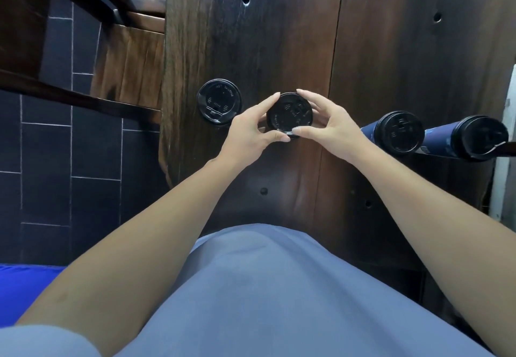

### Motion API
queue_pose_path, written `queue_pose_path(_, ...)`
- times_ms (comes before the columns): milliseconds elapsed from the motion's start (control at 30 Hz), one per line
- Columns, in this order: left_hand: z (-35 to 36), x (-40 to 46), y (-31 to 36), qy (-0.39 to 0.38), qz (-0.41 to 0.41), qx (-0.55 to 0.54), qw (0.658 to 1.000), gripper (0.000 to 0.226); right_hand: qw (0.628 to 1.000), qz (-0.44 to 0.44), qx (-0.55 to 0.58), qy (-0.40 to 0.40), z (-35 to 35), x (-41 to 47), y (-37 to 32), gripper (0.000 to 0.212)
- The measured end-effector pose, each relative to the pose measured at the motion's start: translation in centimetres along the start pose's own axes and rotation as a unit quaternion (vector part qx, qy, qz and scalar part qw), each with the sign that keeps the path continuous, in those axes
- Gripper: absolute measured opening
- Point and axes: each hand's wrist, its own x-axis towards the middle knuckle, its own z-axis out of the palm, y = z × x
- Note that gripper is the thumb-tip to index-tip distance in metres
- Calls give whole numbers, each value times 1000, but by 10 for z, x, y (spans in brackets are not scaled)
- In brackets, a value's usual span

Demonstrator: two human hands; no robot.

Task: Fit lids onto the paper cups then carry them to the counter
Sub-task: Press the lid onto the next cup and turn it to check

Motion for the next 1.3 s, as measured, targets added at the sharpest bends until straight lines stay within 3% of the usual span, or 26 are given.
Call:
queue_pose_path(200, 3, 0, 16, 18, -32, 12, 999, 85, 998, 16, -9, -58, -17, 7, -7, 90)
queue_pose_path(367, -11, 6, 46, -20, -65, 80, 994, 82, 998, 18, -31, -50, -25, 3, -17, 81)
queue_pose_path(500, -27, 7, 71, -66, -97, 91, 989, 78, 997, 38, 30, -66, -33, -7, -27, 60)
queue_pose_path(633, -37, 0, 87, -125, -104, 34, 986, 71, 991, 32, 70, -110, -42, -18, -40, 41)
queue_pose_path(800, -49, -14, 106, -262, -54, 70, 961, 87, 982, 23, 83, -168, -46, -26, -57, 54)
queue_pose_path(867, -50, -19, 112, -286, -49, 87, 953, 83, 980, 24, 73, -184, -44, -30, -63, 53)
queue_pose_path(967, -52, -27, 113, -281, -51, 80, 955, 69, 988, 33, 49, -141, -42, -36, -65, 60)
queue_pose_path(1133, -58, -49, 99, -181, -43, -94, 978, 48, 997, 9, 57, -42, -45, -71, -55, 69)
queue_pose_path(1300, -56, -73, 83, -140, -35, -287, 947, 48, 990, -24, 136, -1, -43, -115, -40, 69)
